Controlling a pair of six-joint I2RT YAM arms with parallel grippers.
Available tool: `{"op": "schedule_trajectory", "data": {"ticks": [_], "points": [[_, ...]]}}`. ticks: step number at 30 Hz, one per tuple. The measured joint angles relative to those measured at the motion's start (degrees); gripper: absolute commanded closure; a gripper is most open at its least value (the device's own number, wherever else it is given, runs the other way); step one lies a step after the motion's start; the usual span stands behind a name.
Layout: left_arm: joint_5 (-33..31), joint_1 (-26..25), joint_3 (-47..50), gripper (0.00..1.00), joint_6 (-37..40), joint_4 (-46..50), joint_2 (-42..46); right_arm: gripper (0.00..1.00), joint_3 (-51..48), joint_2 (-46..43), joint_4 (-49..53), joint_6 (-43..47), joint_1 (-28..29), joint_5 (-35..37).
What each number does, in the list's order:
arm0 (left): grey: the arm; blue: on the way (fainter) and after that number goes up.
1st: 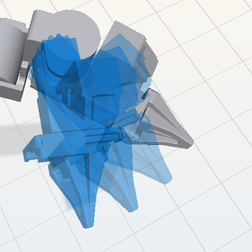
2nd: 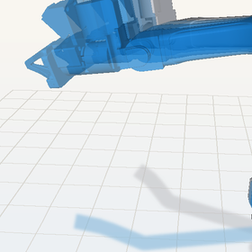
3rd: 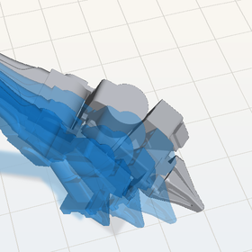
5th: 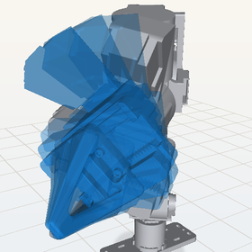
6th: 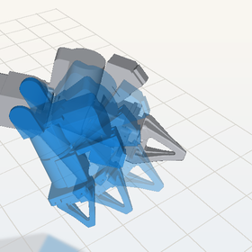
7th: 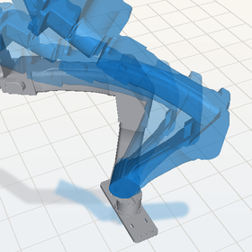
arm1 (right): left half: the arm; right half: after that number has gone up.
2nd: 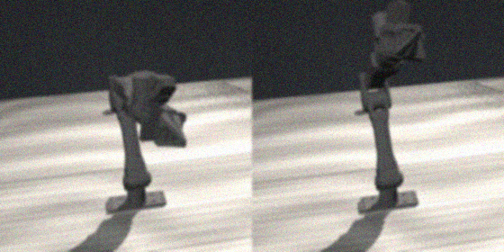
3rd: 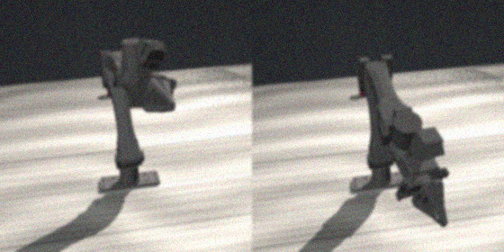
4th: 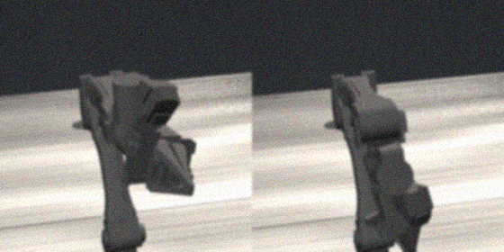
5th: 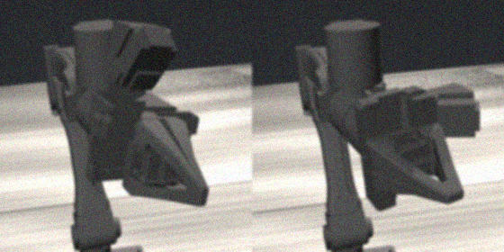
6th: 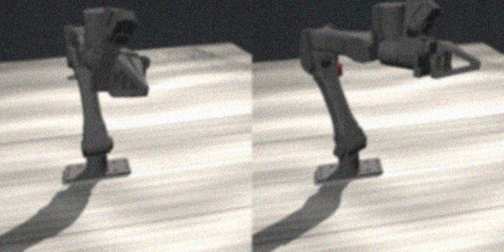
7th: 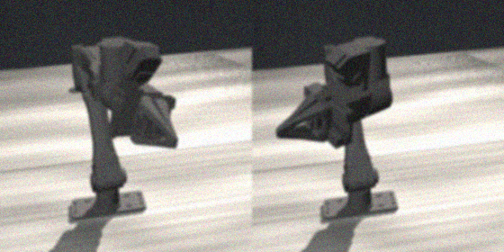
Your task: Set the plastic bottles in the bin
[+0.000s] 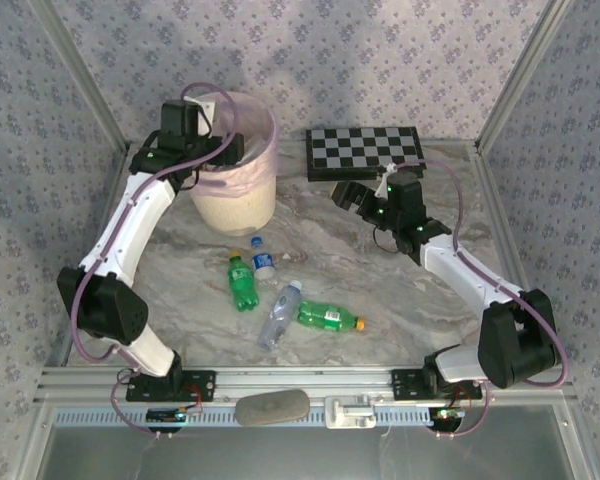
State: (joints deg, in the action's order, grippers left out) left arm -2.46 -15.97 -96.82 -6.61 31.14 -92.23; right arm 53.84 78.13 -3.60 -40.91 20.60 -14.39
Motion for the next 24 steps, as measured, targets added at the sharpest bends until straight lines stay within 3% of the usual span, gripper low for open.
{"op": "schedule_trajectory", "data": {"ticks": [6,15,24], "points": [[-1.31,-3.63,3.04,0.0,-0.85,-2.86,7.17,0.01,0.55,0.44,0.28,0.0,0.42,-0.02],[-2.56,-8.39,19.76,0.0,-7.82,-13.07,21.31,0.01,2.01,2.29,1.33,0.39,1.53,0.04],[-7.32,-20.24,36.52,0.03,-19.08,-7.89,31.71,0.01,3.08,3.78,2.71,1.09,2.67,0.44]]}}
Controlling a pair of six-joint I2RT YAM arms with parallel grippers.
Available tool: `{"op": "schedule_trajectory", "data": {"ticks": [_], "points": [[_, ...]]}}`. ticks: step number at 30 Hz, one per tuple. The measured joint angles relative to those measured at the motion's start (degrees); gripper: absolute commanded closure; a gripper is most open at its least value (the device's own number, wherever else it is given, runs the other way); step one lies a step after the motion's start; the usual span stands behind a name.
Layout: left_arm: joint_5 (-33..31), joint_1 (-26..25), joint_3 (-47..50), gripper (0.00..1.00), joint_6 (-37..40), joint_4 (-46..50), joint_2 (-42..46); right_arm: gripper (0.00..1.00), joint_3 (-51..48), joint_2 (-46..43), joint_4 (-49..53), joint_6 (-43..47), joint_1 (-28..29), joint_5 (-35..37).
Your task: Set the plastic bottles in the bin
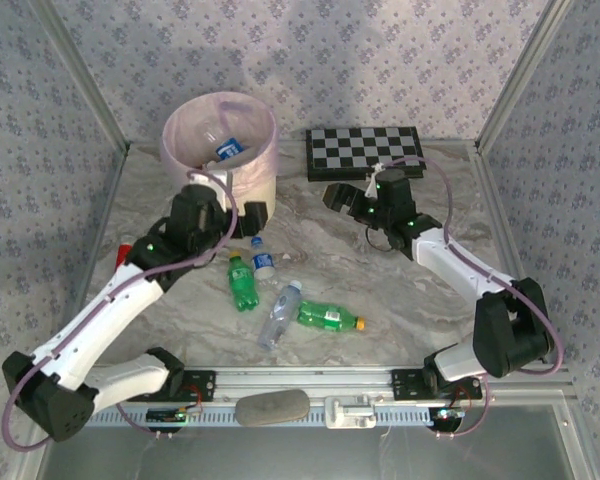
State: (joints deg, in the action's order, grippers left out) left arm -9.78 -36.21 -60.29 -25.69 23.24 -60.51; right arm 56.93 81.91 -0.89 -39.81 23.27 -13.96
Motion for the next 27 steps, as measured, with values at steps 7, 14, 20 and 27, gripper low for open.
{"op": "schedule_trajectory", "data": {"ticks": [7,14,20,27], "points": [[-5.77,-4.72,10.58,0.08,-8.72,4.68,6.45,0.01,0.02,1.64,0.98,-0.02,0.68,0.04],[-7.85,-4.74,20.26,0.09,-14.95,6.58,4.76,0.01,0.02,1.88,1.68,-0.02,1.16,0.2],[-7.8,-4.72,24.22,0.12,-18.45,4.46,1.29,0.01,0.35,2.75,2.08,-0.04,1.29,0.2],[-6.54,-3.23,28.61,0.14,-21.62,0.07,-0.83,0.01,0.37,3.39,2.29,-0.07,1.42,0.2]]}}
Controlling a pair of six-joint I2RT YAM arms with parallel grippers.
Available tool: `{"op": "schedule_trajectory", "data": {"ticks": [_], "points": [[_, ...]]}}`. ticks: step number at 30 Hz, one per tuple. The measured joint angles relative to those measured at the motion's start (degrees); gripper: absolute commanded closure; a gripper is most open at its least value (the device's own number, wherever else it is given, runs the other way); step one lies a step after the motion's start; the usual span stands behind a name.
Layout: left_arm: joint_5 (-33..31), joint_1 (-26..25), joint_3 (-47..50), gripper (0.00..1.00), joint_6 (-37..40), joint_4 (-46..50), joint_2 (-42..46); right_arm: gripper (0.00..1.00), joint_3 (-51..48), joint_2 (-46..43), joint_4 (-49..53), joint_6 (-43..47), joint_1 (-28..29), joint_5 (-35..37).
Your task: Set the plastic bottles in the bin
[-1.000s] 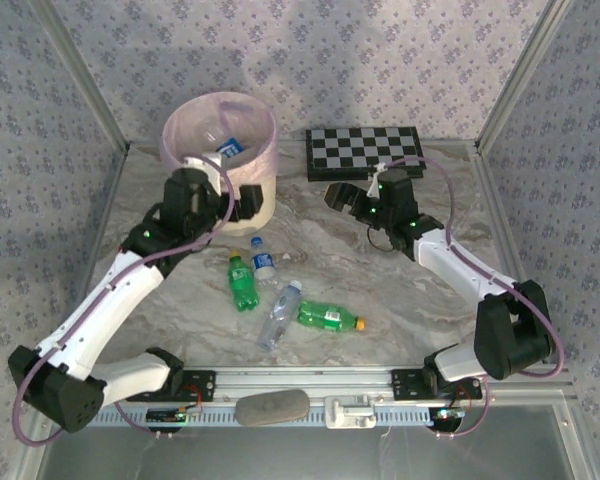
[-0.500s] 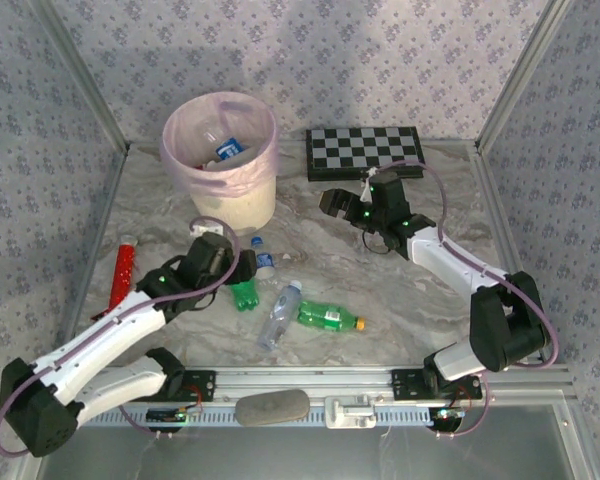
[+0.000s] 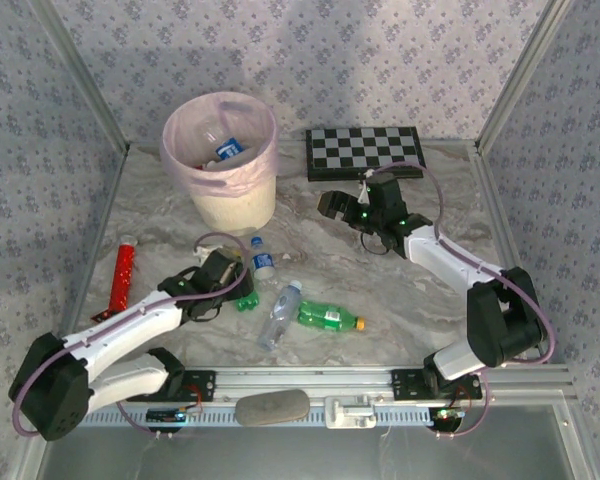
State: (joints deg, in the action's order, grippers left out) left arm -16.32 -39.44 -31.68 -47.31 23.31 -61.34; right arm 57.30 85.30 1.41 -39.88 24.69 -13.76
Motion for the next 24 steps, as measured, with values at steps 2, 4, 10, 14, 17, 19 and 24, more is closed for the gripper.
{"op": "schedule_trajectory", "data": {"ticks": [2,4,10,14,17,19,24], "points": [[0.63,0.57,0.11,0.14,-0.48,-1.55,-1.57,0.01,0.04,0.07,0.17,0.02,0.04,0.0],[1.29,0.96,0.09,0.14,-0.63,-3.65,-3.26,0.01,0.11,0.09,0.17,0.02,0.17,0.0],[3.63,2.38,0.07,0.22,-0.68,-6.36,-9.94,0.01,0.17,0.11,0.31,0.02,0.22,0.04],[4.52,3.1,0.07,0.33,-0.92,-6.97,-12.13,0.01,0.17,0.11,0.66,0.04,0.22,0.46],[4.57,3.45,0.07,0.41,-0.83,-7.34,-12.15,0.01,0.17,0.11,0.72,0.04,0.22,0.85],[4.55,3.8,0.09,0.45,-0.76,-7.54,-12.15,0.01,0.17,0.11,0.79,0.04,0.22,0.94],[4.48,6.47,1.18,0.48,-0.72,-8.11,-9.94,0.01,0.2,0.11,0.81,0.04,0.22,1.07]]}}
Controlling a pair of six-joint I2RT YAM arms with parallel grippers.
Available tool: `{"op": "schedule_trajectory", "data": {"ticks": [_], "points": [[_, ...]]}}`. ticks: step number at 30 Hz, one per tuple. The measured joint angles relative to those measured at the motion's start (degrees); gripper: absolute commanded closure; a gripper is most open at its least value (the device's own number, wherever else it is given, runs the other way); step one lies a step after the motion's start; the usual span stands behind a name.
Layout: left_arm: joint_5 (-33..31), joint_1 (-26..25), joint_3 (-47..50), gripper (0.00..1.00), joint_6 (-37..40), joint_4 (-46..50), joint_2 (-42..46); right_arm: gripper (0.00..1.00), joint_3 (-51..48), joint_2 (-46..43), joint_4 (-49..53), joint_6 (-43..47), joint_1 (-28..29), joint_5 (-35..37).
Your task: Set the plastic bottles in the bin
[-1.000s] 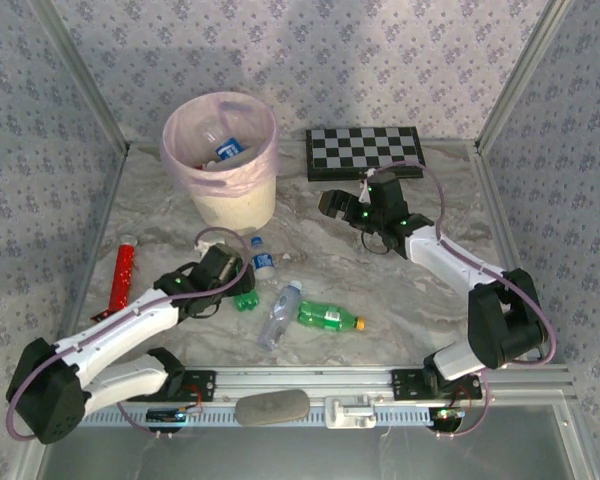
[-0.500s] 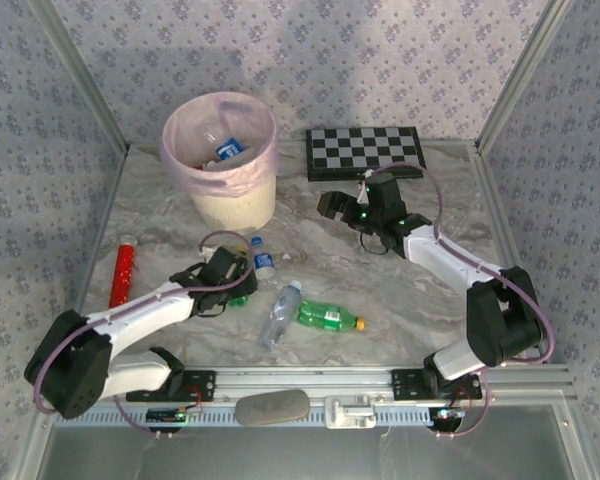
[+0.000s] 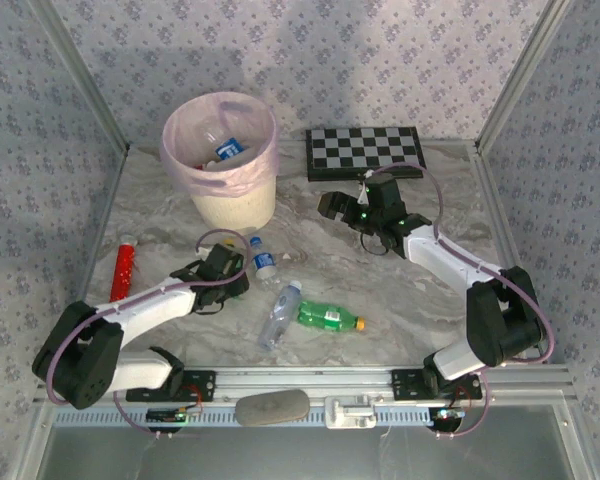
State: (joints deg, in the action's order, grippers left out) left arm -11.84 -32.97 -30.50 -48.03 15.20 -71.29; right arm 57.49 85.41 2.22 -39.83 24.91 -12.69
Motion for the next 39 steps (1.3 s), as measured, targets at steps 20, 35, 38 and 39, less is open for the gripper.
{"op": "schedule_trajectory", "data": {"ticks": [20,35,38,39], "points": [[-1.95,28.48,-5.46,0.5,7.48,1.03,25.46,0.01,0.04,0.24,-0.07,0.0,0.0,0.0],[5.99,29.7,-31.58,0.5,19.5,-8.76,12.15,0.01,0.22,0.92,-0.24,0.0,0.11,-0.2],[10.51,29.44,-40.59,0.49,22.18,-7.37,6.19,0.01,0.22,0.92,-0.24,0.0,0.11,-0.22],[11.89,29.0,-44.11,0.49,23.28,-6.14,3.8,0.01,0.22,0.92,-0.24,0.02,0.11,-0.22]]}}
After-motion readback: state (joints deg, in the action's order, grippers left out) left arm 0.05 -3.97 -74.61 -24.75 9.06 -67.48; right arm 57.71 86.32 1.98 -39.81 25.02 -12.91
